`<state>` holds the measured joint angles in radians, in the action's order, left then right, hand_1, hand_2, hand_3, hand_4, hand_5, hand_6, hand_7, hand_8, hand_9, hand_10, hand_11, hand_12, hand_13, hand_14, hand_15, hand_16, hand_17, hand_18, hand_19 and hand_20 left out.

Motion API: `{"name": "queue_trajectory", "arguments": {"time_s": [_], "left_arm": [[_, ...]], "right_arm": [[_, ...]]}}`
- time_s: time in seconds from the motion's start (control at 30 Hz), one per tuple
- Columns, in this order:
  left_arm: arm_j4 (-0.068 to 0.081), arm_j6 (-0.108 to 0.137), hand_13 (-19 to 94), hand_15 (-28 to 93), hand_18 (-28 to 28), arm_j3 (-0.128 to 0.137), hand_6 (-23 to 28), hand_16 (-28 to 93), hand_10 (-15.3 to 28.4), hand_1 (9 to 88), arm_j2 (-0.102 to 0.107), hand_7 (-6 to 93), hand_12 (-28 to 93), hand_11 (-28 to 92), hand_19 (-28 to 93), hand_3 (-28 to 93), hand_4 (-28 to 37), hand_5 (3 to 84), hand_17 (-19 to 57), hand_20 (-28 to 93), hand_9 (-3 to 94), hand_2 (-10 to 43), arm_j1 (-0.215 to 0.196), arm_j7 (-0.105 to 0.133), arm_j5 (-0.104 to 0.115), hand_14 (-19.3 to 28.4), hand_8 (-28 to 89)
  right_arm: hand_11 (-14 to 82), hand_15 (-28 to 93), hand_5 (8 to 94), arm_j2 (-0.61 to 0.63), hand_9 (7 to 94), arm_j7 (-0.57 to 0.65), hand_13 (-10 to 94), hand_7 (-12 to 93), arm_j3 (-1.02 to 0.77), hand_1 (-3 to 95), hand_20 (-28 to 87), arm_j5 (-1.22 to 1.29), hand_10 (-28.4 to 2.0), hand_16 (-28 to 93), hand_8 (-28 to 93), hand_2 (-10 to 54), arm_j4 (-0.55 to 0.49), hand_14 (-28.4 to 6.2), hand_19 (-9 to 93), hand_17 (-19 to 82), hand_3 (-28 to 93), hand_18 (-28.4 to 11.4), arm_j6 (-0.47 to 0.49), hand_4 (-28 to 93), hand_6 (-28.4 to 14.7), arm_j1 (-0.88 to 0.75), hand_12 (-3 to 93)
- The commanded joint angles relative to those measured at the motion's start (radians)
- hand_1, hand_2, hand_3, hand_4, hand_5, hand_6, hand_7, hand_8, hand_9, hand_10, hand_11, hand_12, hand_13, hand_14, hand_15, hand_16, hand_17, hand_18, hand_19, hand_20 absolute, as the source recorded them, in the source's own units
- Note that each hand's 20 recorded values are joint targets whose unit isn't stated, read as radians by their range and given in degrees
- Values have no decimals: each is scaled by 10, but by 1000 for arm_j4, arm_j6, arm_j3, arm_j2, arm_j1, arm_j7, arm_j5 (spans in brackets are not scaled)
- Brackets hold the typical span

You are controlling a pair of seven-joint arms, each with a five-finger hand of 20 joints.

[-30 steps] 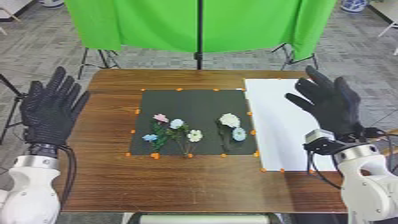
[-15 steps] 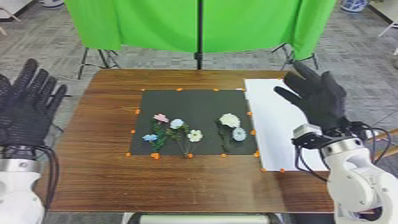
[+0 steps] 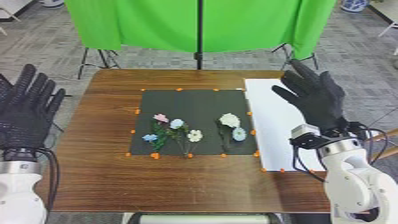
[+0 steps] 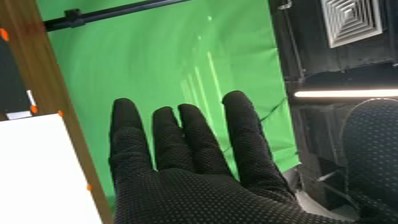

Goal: Arrange flowers

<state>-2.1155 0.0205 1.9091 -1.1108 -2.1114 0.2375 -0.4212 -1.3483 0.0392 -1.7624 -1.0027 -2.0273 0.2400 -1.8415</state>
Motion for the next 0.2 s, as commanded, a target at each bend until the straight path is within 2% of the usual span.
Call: {"name": "queue_trajectory", "arguments": {"time_s": [0.03,0.07,0.13,0.2], "left_arm": [[-9,16,121,13,90,3,61,-64,111,198,-17,27,24,15,118,697,-283,290,-16,102,202,110,-46,15,20,75,-92],[-8,21,122,13,91,5,61,-64,111,199,-18,27,24,15,118,697,-283,291,-16,102,202,110,-47,17,21,75,-92],[3,7,124,14,91,6,61,-64,112,200,-13,27,25,14,119,696,-283,292,-16,103,205,109,-42,10,9,75,-92],[1,6,126,15,92,5,60,-64,113,201,-11,27,26,14,121,697,-283,292,-16,103,208,109,-41,15,13,76,-92]], "right_arm": [[9,32,327,-20,295,15,211,80,10,66,142,5,-131,84,-93,66,1,-109,152,125,769,-151,30,-269,-17,1,78],[9,33,327,-19,295,18,211,81,10,67,142,2,-131,84,-93,64,1,-109,152,125,770,-151,36,-268,-17,5,78],[9,34,328,-18,296,19,211,81,10,69,142,-3,-132,83,-94,63,-2,-109,152,125,769,-151,40,-268,-17,6,78],[9,34,328,-20,295,24,212,80,7,71,142,0,-133,83,-94,58,-5,-110,152,126,772,-152,45,-266,-18,3,78]]}}
